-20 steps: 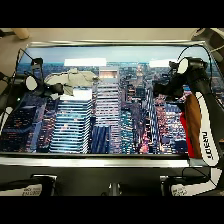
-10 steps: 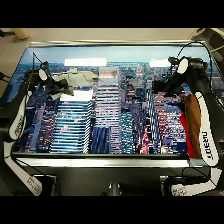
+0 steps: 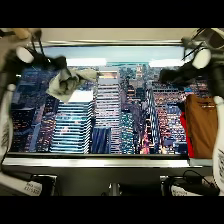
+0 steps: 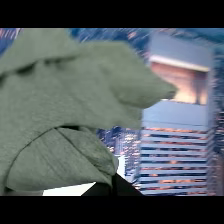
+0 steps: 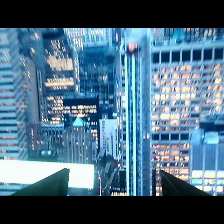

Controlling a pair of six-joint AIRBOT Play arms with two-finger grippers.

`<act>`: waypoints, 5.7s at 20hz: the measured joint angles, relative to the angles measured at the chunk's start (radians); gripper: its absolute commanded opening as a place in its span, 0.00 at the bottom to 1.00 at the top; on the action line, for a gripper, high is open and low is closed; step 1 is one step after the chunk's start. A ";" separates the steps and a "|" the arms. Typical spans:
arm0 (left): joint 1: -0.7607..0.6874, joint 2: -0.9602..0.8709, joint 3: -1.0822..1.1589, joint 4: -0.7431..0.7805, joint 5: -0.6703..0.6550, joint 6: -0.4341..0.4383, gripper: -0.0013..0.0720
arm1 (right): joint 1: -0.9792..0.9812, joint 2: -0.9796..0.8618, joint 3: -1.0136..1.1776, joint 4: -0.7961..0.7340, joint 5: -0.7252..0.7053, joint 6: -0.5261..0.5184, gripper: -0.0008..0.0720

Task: Fold the shirts.

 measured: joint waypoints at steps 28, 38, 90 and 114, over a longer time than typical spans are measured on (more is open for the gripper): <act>-0.147 0.200 -0.697 -0.005 -0.103 -0.084 0.99 | 0.000 0.092 -0.322 0.062 0.191 -0.050 0.95; -0.157 0.096 -0.843 -0.277 0.196 -0.095 0.09 | 0.000 -0.131 -0.365 0.224 0.094 -0.157 0.98; 0.085 0.968 -0.816 0.262 0.057 -0.047 0.04 | -0.148 0.188 0.042 0.146 -0.440 -0.074 0.08; -0.031 0.954 -1.179 0.232 0.197 -0.047 0.04 | -0.013 0.136 -1.041 0.655 -0.138 -0.211 0.74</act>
